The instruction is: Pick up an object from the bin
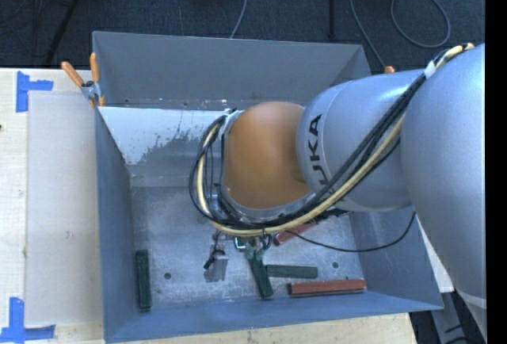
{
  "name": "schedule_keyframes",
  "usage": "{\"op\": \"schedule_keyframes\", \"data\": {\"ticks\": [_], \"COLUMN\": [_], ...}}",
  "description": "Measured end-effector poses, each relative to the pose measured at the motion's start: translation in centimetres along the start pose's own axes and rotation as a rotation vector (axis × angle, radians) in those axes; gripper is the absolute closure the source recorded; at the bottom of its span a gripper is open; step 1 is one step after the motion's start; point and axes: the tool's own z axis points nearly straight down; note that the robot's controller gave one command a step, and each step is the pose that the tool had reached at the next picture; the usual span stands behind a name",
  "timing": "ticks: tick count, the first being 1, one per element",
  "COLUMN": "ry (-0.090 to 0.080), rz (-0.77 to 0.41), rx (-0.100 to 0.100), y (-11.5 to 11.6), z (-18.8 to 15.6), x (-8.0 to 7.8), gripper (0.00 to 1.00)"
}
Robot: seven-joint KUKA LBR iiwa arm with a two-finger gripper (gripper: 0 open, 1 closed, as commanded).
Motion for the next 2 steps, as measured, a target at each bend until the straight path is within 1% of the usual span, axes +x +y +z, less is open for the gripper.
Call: {"op": "schedule_keyframes", "data": {"ticks": [1,2], "ry": [-0.005,-0.005], "rz": [-0.048,-0.154], "rx": [0.004,0.002], "y": [-7.9,-17.2], "z": [3.8,5.8], "x": [-2.3,-0.2], "gripper": [0.00,0.00]}}
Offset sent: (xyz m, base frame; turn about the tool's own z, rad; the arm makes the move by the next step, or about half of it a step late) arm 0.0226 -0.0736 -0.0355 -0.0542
